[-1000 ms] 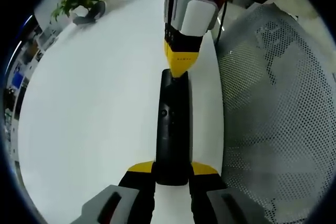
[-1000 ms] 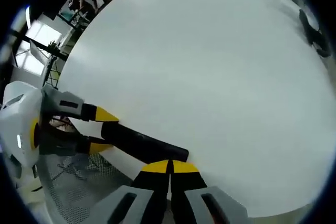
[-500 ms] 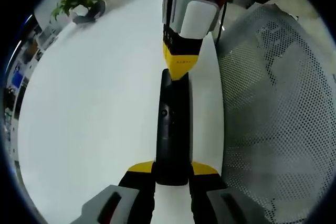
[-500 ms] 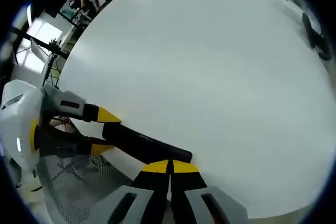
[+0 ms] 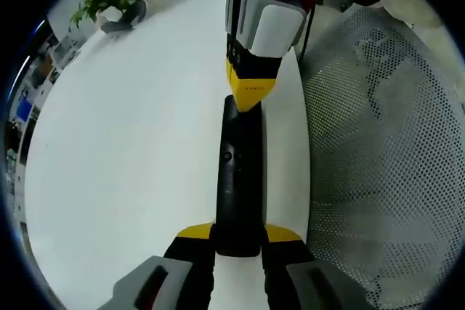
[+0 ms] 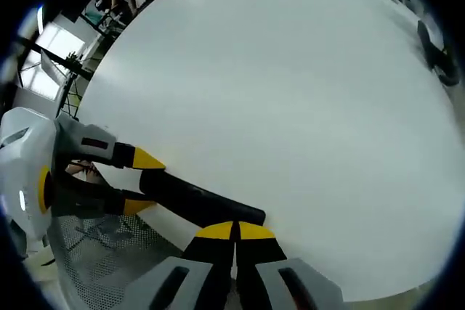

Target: Press the specified remote control buttons in sequence, fully releasing each button before pressing the next.

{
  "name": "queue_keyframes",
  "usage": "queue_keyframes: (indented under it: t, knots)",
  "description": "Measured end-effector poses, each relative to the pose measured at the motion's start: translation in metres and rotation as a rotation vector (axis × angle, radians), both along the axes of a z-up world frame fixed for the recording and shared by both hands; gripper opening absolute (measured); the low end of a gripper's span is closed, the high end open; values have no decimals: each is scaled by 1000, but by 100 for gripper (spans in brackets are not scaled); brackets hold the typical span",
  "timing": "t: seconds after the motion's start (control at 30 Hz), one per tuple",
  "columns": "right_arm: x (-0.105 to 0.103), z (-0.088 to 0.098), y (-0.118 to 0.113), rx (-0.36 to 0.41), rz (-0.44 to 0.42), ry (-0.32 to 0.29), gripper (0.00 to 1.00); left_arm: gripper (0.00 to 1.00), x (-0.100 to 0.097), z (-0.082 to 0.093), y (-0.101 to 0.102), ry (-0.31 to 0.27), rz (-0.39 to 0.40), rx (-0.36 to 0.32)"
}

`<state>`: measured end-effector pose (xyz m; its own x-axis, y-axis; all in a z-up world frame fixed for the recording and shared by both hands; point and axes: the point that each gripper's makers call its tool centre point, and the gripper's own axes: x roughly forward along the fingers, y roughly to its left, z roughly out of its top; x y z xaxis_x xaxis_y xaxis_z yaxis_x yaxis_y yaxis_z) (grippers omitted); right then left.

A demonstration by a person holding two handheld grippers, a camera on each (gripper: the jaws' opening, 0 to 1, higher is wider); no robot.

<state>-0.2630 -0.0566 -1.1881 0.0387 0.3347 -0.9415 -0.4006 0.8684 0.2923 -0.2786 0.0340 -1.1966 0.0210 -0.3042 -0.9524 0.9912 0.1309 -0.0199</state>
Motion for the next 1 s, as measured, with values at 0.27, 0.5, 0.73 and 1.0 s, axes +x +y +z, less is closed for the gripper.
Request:
queue_keyframes:
  t: [0.27,0.5,0.73,1.0]
  knots:
    - [1,0,0,-24,14,-16,0,24,0,0,0,2,2,0]
    - [2,-1,-1,0,-10,-25,0,24,1,0,0,-1,13,4]
    - [1,0,-2,35,-20,-2,0,24,0,0,0,-6,15,8]
    - [0,1,-1,45,-27,1,0,24,0,0,-1,-8,8,25]
